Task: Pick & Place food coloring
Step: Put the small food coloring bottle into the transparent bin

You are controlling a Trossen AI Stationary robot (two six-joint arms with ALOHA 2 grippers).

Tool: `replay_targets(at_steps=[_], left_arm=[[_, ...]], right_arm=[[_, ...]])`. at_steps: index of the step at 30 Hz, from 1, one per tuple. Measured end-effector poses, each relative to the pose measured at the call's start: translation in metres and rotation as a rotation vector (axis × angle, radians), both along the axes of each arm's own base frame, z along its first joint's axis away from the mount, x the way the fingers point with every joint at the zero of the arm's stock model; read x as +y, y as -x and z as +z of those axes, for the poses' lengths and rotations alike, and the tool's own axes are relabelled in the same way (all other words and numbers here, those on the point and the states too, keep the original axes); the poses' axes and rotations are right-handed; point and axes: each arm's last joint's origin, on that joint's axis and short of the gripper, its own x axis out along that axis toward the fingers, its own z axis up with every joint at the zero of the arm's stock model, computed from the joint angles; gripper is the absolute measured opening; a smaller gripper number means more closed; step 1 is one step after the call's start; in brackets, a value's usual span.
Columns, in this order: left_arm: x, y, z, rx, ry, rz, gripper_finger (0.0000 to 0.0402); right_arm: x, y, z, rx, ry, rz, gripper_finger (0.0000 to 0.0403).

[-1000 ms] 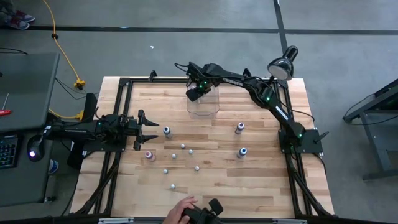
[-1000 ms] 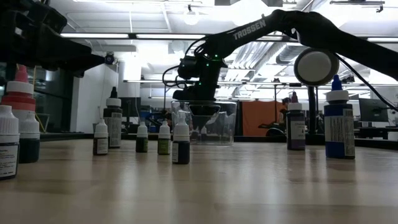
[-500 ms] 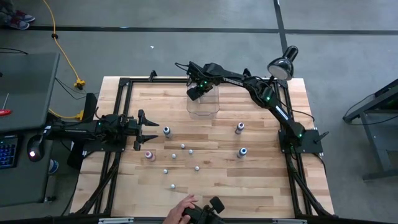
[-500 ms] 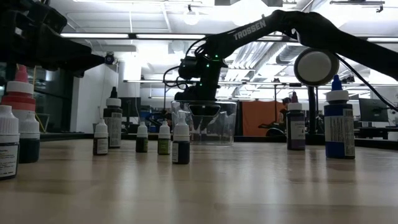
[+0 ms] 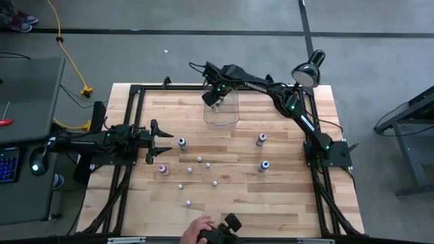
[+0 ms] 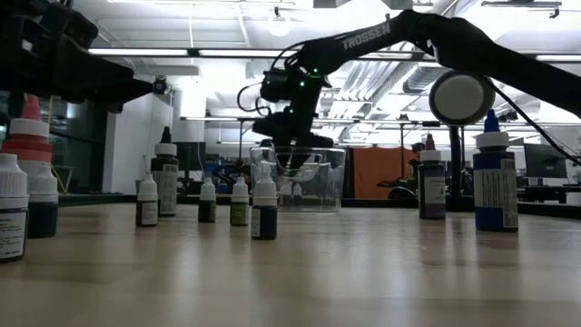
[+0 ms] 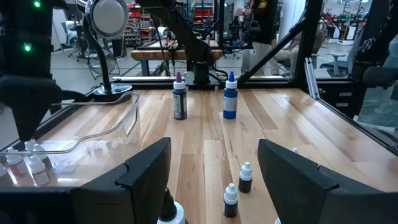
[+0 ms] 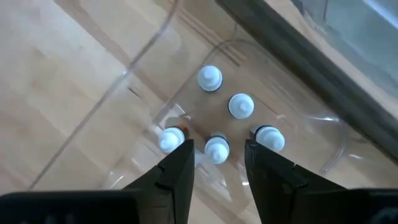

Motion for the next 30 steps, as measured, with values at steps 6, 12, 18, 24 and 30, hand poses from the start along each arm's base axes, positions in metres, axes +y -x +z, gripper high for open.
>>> replay_targets(at_steps=[6, 12, 18, 24, 30], left_arm=[[0.0, 0.0, 0.0, 0.0, 0.0, 0.0, 0.0239], [0.0, 0.0, 0.0, 0.0, 0.0, 0.0, 0.0239], [0.0, 0.0, 0.0, -0.001, 0.0, 0.0, 0.0239], [0.0, 0.0, 0.0, 0.0, 0.0, 0.0, 0.0239], [0.0, 0.0, 0.0, -0.001, 0.0, 0.0, 0.0239]], right_arm=[[0.017, 0.007, 0.033, 0.005, 0.071, 0.055, 0.0131], [0.048, 0.012, 0.072, -0.001, 0.135, 0.272, 0.0131], [0.088, 0.019, 0.113, -0.047, 0.193, 0.508, 0.0131], [0.136, 0.022, 0.13, -0.08, 0.137, 0.719, 0.0131], [0.201, 0.018, 0.13, -0.065, 0.089, 1.031, 0.0131]])
